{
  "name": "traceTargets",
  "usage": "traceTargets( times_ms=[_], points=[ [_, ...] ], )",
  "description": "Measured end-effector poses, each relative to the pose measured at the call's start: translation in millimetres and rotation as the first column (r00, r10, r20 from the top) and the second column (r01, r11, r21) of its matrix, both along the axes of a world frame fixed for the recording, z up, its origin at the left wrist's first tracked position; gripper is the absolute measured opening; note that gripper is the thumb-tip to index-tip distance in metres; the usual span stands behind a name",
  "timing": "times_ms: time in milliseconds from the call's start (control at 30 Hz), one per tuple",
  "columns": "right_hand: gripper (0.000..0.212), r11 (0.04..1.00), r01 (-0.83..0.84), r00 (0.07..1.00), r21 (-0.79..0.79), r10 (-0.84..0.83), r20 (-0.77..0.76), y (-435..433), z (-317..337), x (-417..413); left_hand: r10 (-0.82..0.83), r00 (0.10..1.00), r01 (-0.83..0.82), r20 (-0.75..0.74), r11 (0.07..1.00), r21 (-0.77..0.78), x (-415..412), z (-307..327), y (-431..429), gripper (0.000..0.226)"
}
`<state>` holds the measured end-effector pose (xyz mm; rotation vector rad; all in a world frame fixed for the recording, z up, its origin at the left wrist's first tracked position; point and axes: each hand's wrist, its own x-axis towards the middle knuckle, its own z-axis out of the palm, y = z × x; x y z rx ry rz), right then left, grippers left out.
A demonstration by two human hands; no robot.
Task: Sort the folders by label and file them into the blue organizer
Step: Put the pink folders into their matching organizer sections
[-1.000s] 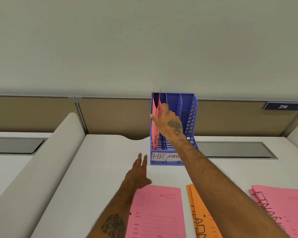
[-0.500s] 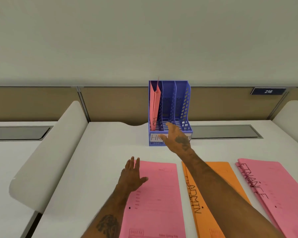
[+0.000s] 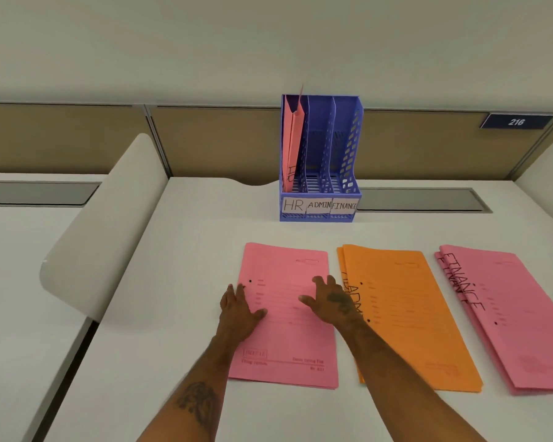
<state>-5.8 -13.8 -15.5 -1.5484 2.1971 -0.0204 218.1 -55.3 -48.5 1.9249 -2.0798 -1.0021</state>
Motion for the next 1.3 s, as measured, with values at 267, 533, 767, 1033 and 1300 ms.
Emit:
traceTargets(
  times_ms=[267,533,767,1033,1300],
  points=[
    [0.07,0.984,0.176,0.984,0.01,-0.176,0.038,32.3,-19.2,3.5,0.293,0.954,-0.295,0.063,0.955,0.029,3.4,-7.0,19.6,0.079],
    [0.07,0.966,0.26,0.951,-0.005,-0.255,0.172,42.3,-23.1,10.2,0.361,0.893,-0.327,-0.269,0.931,0.165,-2.4,9.1,26.2,0.056],
    [0.072,0.97,0.24,0.934,0.037,-0.241,0.262,41.0,-11.5,-0.8,0.375,0.758,-0.168,-0.533,0.903,0.396,6.7,25.8,33.4,0.036],
    [0.059,0.988,0.142,0.907,-0.061,-0.105,0.408,6.3,56.0,4.1,0.229,0.757,-0.18,-0.612,0.973,0.142,-25.5,73.6,30.5,0.037],
    [0.082,0.907,0.182,0.928,-0.38,-0.031,0.372,-41.3,172.3,-2.9,0.004,0.83,-0.162,-0.558,0.958,-0.235,-69.5,127.8,29.3,0.042]
  ],
)
